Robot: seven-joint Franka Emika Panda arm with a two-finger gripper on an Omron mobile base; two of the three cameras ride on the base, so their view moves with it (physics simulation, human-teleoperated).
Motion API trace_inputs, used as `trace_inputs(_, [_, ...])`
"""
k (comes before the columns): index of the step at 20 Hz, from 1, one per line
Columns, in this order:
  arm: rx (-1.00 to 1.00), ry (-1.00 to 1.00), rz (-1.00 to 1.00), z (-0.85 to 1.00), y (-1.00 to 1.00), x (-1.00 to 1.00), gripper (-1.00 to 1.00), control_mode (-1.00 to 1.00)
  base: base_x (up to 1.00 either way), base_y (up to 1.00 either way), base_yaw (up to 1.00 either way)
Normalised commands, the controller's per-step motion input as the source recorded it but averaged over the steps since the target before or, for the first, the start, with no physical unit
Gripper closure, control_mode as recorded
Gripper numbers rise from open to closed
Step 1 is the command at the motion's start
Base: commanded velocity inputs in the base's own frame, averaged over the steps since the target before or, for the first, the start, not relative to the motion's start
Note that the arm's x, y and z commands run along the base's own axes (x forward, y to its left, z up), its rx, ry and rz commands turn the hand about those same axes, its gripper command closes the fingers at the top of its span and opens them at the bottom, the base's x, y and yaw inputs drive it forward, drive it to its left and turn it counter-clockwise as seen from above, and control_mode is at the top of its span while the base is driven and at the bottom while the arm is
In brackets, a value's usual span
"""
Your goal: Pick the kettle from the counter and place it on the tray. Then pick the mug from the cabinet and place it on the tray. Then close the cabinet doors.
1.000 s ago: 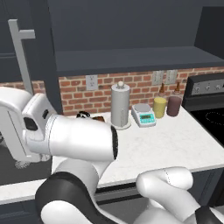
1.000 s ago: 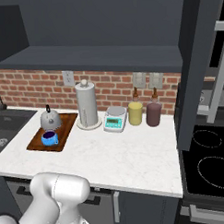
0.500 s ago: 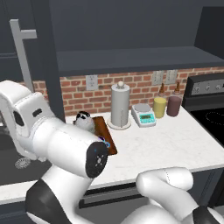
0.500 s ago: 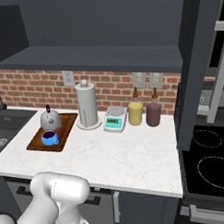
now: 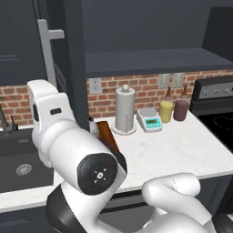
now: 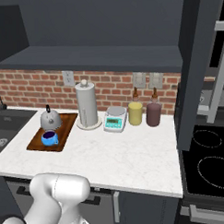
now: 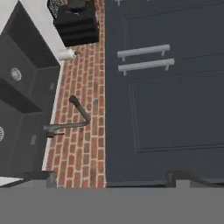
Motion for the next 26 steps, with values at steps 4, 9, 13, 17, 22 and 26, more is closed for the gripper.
trace_inputs(4, [0.0, 0.22, -0.28, 0.0, -0.69, 0.29, -1.0, -1.0, 0.0, 0.0, 0.0])
trace_inputs(9, [0.0, 0.23, -0.28, 0.0, -0.7, 0.33, -1.0, -1.0, 0.0, 0.0, 0.0])
trace_inputs(13, [0.0, 0.2, -0.29, 0.0, -0.76, 0.31, -1.0, -1.0, 0.0, 0.0, 0.0])
trace_inputs(17, [0.0, 0.15, -0.29, 0.0, -0.77, 0.34, -1.0, -1.0, 0.0, 0.0, 0.0])
trace_inputs(22, [0.0, 0.07, -0.27, -0.01, -0.75, 0.43, -1.0, -1.0, 0.0, 0.0, 0.0])
trace_inputs(26, [0.0, 0.01, -0.2, -0.05, -0.7, 0.61, -1.0, -1.0, 0.0, 0.0, 0.0])
